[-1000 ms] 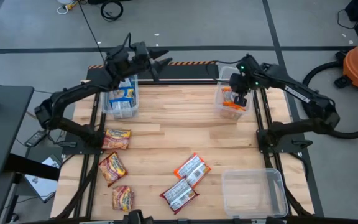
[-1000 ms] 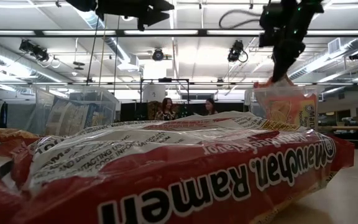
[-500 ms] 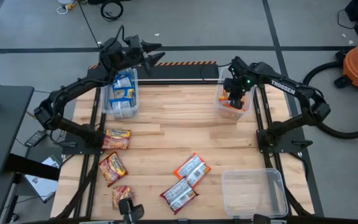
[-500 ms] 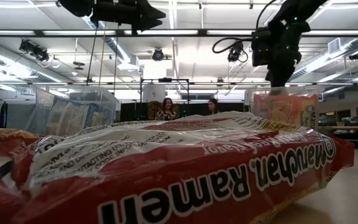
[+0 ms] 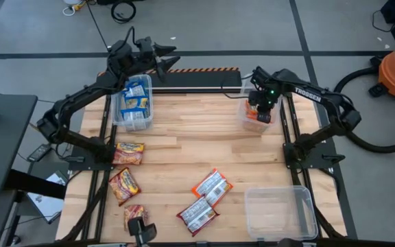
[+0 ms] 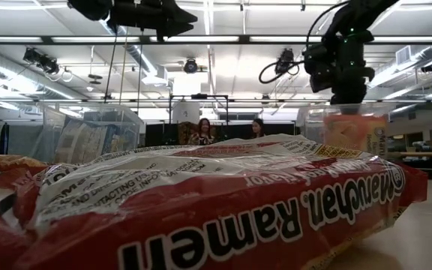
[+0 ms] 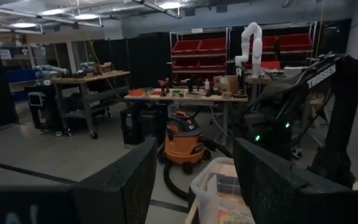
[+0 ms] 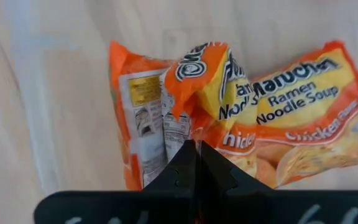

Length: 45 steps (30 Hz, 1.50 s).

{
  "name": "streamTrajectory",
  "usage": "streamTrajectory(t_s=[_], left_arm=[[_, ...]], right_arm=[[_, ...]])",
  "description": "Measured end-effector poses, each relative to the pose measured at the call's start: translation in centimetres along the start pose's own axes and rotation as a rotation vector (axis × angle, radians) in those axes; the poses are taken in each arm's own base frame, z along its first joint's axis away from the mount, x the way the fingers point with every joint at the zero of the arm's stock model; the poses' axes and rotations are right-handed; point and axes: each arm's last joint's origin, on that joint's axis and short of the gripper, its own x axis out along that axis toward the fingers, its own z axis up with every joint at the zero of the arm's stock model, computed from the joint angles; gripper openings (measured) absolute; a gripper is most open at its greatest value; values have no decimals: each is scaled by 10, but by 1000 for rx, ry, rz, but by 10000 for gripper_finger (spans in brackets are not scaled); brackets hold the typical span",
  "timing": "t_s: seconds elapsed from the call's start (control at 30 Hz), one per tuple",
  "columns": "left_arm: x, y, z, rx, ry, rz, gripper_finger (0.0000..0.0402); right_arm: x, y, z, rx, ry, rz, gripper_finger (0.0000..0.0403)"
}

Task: Sort Maruchan noodles
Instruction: Put the orange noodle pack into the top right transparent bin, then adjust the orange noodle packs in the top right transparent bin

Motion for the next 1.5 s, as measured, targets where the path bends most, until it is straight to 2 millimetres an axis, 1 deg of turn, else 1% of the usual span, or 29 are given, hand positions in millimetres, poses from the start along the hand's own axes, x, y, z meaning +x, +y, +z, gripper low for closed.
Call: streamTrajectory(t_s=[0.1, 0.2, 0.3, 0.4, 0.47, 0.53, 0.6, 0.7, 0.8, 0.9, 0.97, 1.03, 1.1, 1.17, 1.23, 1.37, 1.5], left_arm=[[0, -2, 1, 0, -5, -13, 217], [0, -2, 1, -5, -3, -16, 217], [0, -2, 0, -9, 2, -16, 217], [0, -2, 0, -24, 5, -16, 217], [0, -2, -1, -34, 13, -16, 217], [0, -3, -2, -42, 31, -16, 217], [-1, -3, -2, -47, 41, -16, 217], [-1, -5, -6, -67, 82, -21, 217], [-4, -6, -3, -66, 81, -23, 217], [-5, -7, -2, -68, 84, -22, 217], [-6, -7, -1, -68, 87, -20, 217], [-8, -8, 2, -65, 78, -21, 217], [-10, -8, 4, -63, 76, -14, 217], [-12, -7, 5, -58, 69, -9, 217], [-12, -7, 7, -46, 62, -4, 217], [-14, -1, 6, -34, 67, 17, 217], [-17, 6, 6, -32, 68, 41, 217]], right_arm=[[2, -1, -1, 13, 31, -8, 10], [0, 1, 2, 7, 37, -29, 29], [-12, 5, 9, -9, 16, -41, 64], [-30, 10, 15, 14, -9, -78, 100], [-40, 10, 16, 60, 1, -131, 119], [-43, 6, 15, 167, 8, -211, 133], [-42, -2, 13, 337, 5, -249, 140], [-31, -15, 9, 602, 4, -242, 143], [-19, -26, 9, 735, 0, -148, 144], [-8, -28, 15, 746, 2, 24, 142], [-1, -24, 17, 731, 63, 79, 140], [4, -18, 15, 710, 165, 78, 139], [5, -15, 11, 705, 250, 36, 138], [5, -15, 9, 727, 283, -13, 138], [2, -17, 8, 778, 258, -43, 138], [-5, -23, 7, 911, 153, -77, 138], [-6, -31, 8, 1033, 85, -135, 138]])
